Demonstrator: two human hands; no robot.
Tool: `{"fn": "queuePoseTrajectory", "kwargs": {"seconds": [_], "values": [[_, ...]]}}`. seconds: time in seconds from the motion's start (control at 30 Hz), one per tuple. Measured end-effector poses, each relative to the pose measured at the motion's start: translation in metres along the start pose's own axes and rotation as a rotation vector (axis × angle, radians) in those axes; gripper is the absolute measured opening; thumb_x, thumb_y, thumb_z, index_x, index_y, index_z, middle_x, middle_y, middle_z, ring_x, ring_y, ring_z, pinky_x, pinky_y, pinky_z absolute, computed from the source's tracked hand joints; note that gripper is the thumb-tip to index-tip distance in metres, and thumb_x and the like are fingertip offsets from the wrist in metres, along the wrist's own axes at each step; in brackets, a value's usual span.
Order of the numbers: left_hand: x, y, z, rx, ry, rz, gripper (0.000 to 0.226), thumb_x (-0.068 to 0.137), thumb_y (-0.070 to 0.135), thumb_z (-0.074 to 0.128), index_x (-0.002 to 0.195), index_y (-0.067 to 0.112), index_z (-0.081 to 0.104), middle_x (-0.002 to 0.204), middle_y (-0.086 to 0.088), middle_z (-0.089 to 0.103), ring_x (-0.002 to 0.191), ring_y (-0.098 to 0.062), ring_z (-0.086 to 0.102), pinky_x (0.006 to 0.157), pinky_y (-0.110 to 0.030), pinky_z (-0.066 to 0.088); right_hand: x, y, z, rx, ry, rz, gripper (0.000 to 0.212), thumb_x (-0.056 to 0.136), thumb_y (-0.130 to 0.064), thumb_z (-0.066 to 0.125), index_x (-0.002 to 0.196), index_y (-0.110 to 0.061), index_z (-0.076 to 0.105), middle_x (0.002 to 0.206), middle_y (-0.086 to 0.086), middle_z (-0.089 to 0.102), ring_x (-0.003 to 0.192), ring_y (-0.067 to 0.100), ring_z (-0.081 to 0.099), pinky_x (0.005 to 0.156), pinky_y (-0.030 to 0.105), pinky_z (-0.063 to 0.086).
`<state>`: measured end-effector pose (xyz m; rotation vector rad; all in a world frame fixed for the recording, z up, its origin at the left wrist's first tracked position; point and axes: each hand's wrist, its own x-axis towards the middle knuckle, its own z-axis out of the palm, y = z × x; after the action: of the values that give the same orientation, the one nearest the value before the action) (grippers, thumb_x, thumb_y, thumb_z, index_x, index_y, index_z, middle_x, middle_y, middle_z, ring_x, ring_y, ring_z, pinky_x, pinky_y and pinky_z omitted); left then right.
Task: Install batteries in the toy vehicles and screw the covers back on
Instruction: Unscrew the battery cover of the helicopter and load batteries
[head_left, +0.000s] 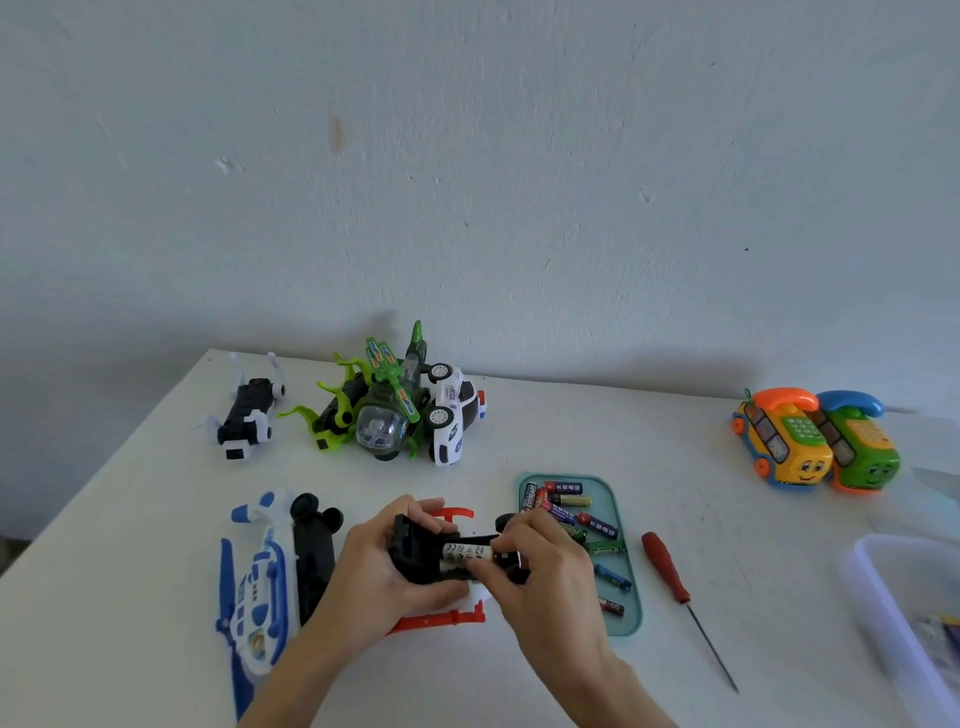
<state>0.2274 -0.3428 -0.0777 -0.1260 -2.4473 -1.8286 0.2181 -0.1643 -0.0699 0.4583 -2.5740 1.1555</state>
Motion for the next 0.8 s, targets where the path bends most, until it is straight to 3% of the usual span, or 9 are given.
{"fn": "queuePoseTrajectory", "kwargs": {"seconds": [0.1, 0.3, 0.43, 0.63, 0.73, 0.8], "values": [[-0.001, 0.000, 0.000, 0.003, -0.003, 0.005, 0.047, 0.048, 0.038, 0.087, 0.087, 0.033, 0.062, 0.101, 0.015, 0.070, 0.116, 0.004, 0.054, 0.085, -0.003, 0.042, 0.004, 0.000, 0.002, 0.019, -0.012, 0.044, 0.015, 0.074, -0.018, 0.080, 0.072, -0.010, 0.067, 0.090, -0.017, 0.044, 0.083, 0.006, 0.050, 0.062, 0.012, 0.044], [-0.001, -0.002, -0.001, 0.025, -0.018, 0.035, 0.047, 0.054, 0.010, 0.092, 0.082, 0.032, 0.061, 0.098, 0.012, 0.071, 0.116, 0.001, 0.055, 0.087, -0.005, 0.043, 0.010, -0.002, 0.000, -0.062, -0.111, 0.041, 0.015, 0.076, -0.021, 0.078, 0.071, -0.009, 0.071, 0.083, -0.013, 0.041, 0.062, 0.007, 0.048, 0.055, 0.015, 0.043], [-0.001, -0.002, -0.002, 0.008, -0.026, 0.050, 0.048, 0.054, 0.010, 0.092, 0.082, 0.034, 0.061, 0.099, 0.011, 0.071, 0.117, -0.001, 0.055, 0.090, -0.014, 0.044, 0.012, -0.002, 0.001, -0.047, -0.101, 0.083, 0.013, 0.073, -0.018, 0.080, 0.064, -0.012, 0.072, 0.078, -0.021, 0.035, 0.059, 0.001, 0.045, 0.053, 0.012, 0.038], [-0.002, 0.000, -0.003, -0.011, -0.060, 0.060, 0.046, 0.049, 0.024, 0.093, 0.082, 0.032, 0.061, 0.099, 0.010, 0.072, 0.117, -0.001, 0.055, 0.091, -0.021, 0.043, 0.014, -0.009, -0.010, -0.058, -0.193, 0.161, 0.017, 0.076, -0.032, 0.077, 0.073, -0.015, 0.074, 0.077, -0.018, 0.038, 0.064, 0.004, 0.044, 0.056, 0.014, 0.036], [-0.001, -0.001, -0.005, 0.002, -0.113, 0.067, 0.048, 0.052, 0.016, 0.094, 0.082, 0.032, 0.060, 0.100, 0.008, 0.072, 0.119, -0.003, 0.054, 0.091, -0.022, 0.046, 0.023, -0.008, -0.033, 0.099, -0.284, 0.292, 0.021, 0.077, -0.039, 0.075, 0.064, -0.023, 0.069, 0.063, -0.012, 0.051, 0.055, 0.004, 0.043, 0.054, 0.016, 0.036], [-0.002, -0.001, -0.005, -0.028, -0.087, 0.059, 0.046, 0.050, 0.024, 0.093, 0.080, 0.032, 0.060, 0.099, 0.006, 0.072, 0.119, -0.003, 0.054, 0.088, -0.016, 0.048, 0.027, 0.004, -0.046, 0.296, -0.177, 0.420, 0.025, 0.081, -0.030, 0.073, 0.061, -0.015, 0.068, 0.050, -0.008, 0.052, 0.046, 0.004, 0.037, 0.049, 0.018, 0.034]]}}
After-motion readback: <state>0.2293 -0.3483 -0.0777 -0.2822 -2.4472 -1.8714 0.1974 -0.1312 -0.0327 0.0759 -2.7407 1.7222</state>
